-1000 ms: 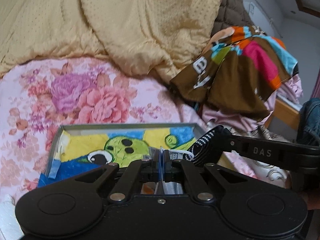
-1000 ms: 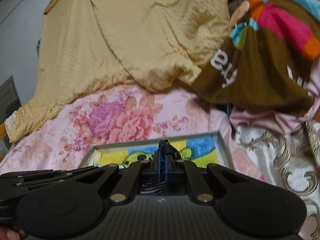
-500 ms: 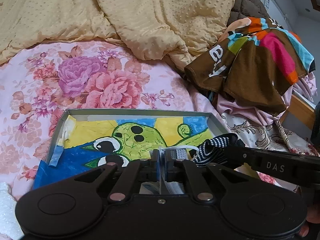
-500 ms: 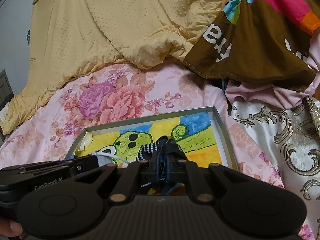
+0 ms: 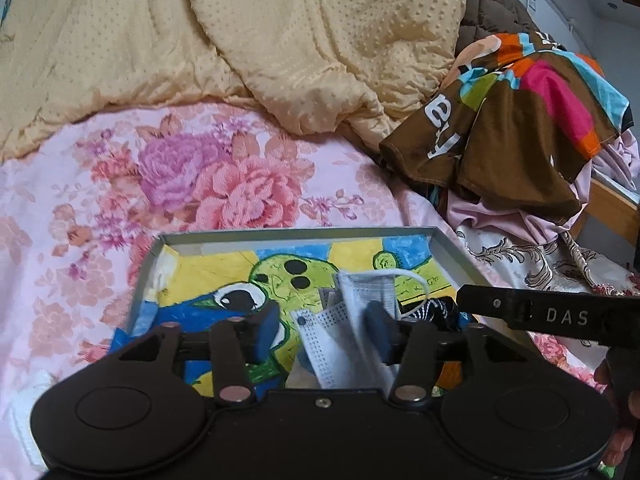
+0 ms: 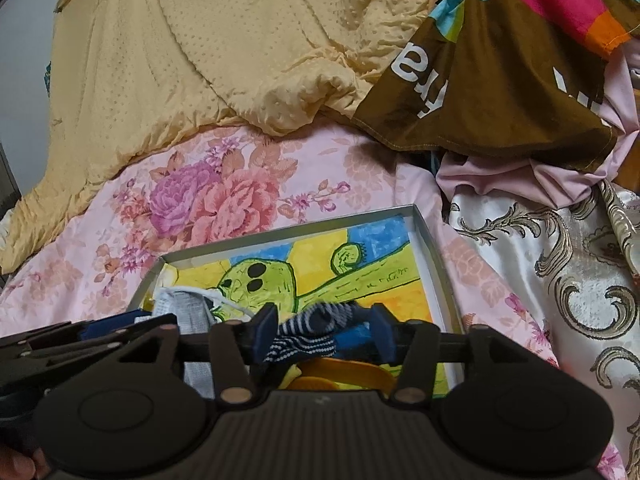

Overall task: Organize soft objects
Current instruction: 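Lower the sock into the tray and open the right gripper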

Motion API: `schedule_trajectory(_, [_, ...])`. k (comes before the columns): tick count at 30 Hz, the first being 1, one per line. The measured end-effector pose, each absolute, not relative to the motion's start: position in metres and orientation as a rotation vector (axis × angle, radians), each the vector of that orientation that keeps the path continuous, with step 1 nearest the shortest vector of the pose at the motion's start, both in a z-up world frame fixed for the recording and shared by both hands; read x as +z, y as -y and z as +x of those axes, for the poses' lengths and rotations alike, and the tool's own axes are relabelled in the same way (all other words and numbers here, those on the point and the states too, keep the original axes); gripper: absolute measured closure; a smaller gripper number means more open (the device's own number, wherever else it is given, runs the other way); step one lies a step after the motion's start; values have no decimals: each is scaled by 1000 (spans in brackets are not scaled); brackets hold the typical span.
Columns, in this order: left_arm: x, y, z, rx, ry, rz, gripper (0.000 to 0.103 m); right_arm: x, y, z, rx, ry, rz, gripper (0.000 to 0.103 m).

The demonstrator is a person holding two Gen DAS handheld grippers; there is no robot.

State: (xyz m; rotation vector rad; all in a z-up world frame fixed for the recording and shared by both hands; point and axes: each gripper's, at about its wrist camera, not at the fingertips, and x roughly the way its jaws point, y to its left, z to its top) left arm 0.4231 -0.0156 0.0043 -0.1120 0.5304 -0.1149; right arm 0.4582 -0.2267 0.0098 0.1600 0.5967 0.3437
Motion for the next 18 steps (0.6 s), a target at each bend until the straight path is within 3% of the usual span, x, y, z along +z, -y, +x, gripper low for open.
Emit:
schedule_trajectory(10, [36, 8, 382, -92, -467, -96, 20, 38, 239, 428, 343, -547, 195, 18])
schedule_trajectory(18, [61, 4, 334, -80, -397, -100, 1, 55, 241, 388, 352, -520, 151, 9])
